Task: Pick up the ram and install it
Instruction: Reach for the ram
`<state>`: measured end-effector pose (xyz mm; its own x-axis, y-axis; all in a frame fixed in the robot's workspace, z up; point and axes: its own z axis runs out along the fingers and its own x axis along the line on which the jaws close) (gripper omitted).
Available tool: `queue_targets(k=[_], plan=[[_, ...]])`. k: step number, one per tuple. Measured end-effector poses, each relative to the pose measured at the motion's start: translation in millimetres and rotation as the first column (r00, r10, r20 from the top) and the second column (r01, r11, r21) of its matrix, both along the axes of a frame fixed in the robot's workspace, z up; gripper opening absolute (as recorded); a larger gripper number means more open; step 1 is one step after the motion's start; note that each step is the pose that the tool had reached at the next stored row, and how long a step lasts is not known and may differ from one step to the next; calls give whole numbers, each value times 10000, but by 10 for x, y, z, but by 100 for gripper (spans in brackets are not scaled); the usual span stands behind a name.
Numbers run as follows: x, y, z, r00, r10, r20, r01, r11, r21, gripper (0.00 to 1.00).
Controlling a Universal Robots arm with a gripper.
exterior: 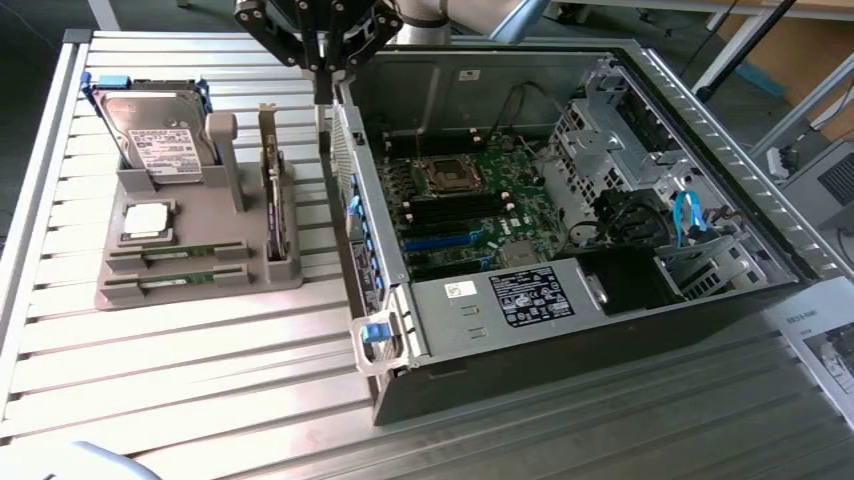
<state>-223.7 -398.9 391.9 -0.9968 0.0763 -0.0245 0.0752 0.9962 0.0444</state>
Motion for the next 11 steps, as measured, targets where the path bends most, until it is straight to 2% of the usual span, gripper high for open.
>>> queue_targets(k=[11], plan=[[-314, 0, -3, 10000, 1, 0, -1, 10000, 0, 10]])
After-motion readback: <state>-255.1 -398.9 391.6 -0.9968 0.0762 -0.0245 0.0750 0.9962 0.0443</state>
